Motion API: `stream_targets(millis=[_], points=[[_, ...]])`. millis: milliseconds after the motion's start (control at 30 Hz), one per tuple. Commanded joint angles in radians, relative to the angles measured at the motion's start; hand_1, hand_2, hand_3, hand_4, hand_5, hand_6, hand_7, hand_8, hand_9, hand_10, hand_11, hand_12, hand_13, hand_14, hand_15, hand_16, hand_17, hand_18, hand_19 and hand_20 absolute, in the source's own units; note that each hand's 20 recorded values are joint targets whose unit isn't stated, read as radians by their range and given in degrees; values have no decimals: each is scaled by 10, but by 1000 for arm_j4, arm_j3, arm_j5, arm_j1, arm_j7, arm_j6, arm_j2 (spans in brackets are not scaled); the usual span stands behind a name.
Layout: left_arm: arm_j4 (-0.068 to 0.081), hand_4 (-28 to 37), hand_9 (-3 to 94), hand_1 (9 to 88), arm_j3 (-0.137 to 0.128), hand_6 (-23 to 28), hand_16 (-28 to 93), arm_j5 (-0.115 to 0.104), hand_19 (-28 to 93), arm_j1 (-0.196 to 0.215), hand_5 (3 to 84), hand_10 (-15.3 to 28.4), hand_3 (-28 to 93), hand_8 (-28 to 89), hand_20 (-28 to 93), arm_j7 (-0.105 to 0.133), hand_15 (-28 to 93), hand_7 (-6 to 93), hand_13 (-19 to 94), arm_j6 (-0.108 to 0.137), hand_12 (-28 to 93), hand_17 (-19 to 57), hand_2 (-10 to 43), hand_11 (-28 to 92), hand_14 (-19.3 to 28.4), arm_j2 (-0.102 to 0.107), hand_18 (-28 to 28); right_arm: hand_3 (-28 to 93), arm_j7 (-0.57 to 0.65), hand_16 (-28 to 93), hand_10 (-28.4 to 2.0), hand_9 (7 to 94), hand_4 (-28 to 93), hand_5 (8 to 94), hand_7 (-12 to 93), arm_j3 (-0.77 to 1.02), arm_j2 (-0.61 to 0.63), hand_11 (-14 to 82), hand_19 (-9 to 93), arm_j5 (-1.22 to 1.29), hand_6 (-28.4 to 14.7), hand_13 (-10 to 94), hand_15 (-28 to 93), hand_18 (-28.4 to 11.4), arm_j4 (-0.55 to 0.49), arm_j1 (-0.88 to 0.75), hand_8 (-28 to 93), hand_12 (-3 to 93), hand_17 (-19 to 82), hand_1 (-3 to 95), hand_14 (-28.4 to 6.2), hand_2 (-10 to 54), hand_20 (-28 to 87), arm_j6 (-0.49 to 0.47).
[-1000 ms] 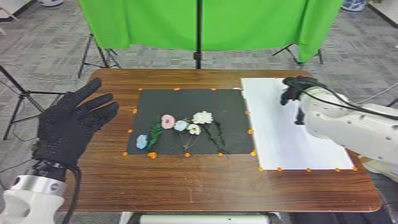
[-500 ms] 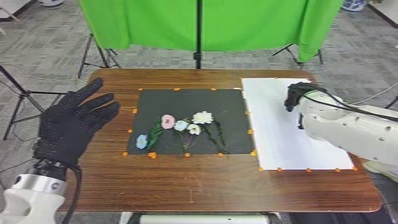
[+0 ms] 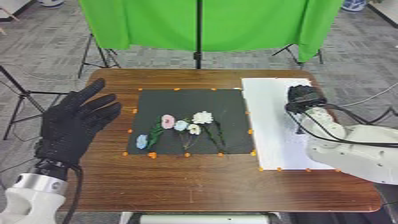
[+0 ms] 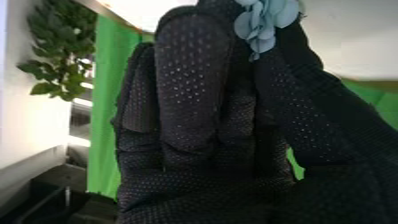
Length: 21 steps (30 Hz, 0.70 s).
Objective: Arrange flowers
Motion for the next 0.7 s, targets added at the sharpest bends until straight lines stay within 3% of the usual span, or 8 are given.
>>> stream_targets(millis=[33, 233, 600, 700], points=[[2, -280, 295, 218, -6, 89, -104, -1, 593, 19, 339, 204, 768, -99, 152, 1, 518, 144, 222, 10, 103, -87, 77, 287, 279, -13, 257, 695, -35, 256, -35, 937, -283, 860, 222, 30, -46, 147, 877, -38, 47, 844, 533, -142, -120, 53, 7, 301, 377, 554, 3, -95, 121, 135], [6, -280, 296, 217, 12, 87, -104, -4, 593, 0, 338, 203, 768, -99, 151, 0, 517, 145, 222, 18, 103, -87, 77, 287, 278, -10, 257, 708, -79, 254, -37, 937, -283, 861, 221, 66, -99, 147, 880, -38, 44, 843, 538, -142, -194, 39, 9, 303, 376, 548, 3, -95, 121, 154], [6, -280, 295, 218, 11, 87, -104, -6, 593, 11, 337, 204, 768, -100, 151, 13, 518, 146, 222, 19, 103, -87, 78, 287, 278, -4, 258, 715, -70, 254, -39, 937, -283, 859, 220, 91, -180, 144, 882, -35, 42, 838, 545, -142, -235, -57, 12, 302, 372, 545, 0, -95, 121, 132], [6, -281, 295, 218, 13, 87, -105, -4, 593, 11, 337, 205, 767, -100, 151, 6, 518, 147, 222, 19, 103, -87, 78, 287, 278, -8, 258, 716, -52, 253, -38, 937, -283, 857, 221, 87, -187, 141, 882, -37, 43, 836, 548, -142, -247, -79, 13, 302, 370, 544, -2, -95, 122, 145]])
